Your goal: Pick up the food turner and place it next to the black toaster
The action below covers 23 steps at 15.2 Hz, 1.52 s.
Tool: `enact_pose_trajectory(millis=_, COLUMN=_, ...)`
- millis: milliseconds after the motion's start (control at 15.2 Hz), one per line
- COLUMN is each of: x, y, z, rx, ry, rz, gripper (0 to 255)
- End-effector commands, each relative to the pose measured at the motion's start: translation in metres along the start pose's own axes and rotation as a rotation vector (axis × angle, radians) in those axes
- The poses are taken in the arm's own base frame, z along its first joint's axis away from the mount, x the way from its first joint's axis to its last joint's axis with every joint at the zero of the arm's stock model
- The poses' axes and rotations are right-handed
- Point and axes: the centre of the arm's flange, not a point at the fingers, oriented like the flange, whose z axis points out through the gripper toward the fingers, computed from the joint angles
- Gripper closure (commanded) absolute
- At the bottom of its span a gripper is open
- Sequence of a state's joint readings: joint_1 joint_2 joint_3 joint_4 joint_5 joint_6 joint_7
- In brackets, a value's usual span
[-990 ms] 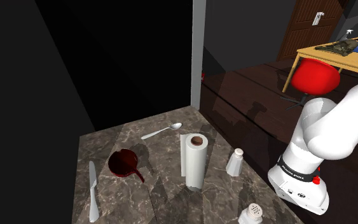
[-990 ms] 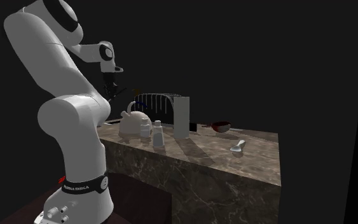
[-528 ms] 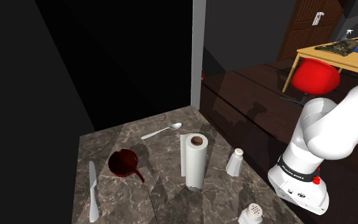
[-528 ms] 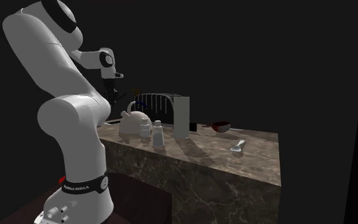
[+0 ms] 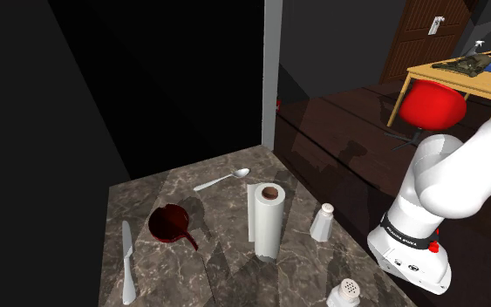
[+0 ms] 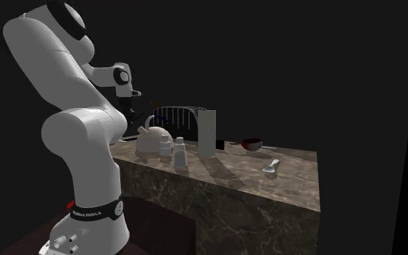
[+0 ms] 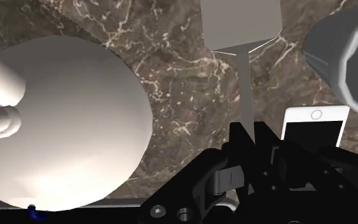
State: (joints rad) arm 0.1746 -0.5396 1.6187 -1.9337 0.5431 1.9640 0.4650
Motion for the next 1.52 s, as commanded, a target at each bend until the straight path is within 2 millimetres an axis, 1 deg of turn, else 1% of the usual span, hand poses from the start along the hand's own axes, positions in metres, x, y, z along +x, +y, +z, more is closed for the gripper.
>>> enact_pose_trajectory(millis=0, x=-0.001, y=0.0, z=0.01, rx=0.0, ry=0.0, rz=0.0, gripper=255)
enact_pose_trajectory(millis=990, x=-0.006, y=0.0, z=0.089, rx=0.0, ry=0.0, rz=0.0, gripper=255)
enact_pose_trajectory(millis=1452, x=-0.006, y=0.0, z=0.089, rx=0.0, ry=0.0, rz=0.0, gripper=255)
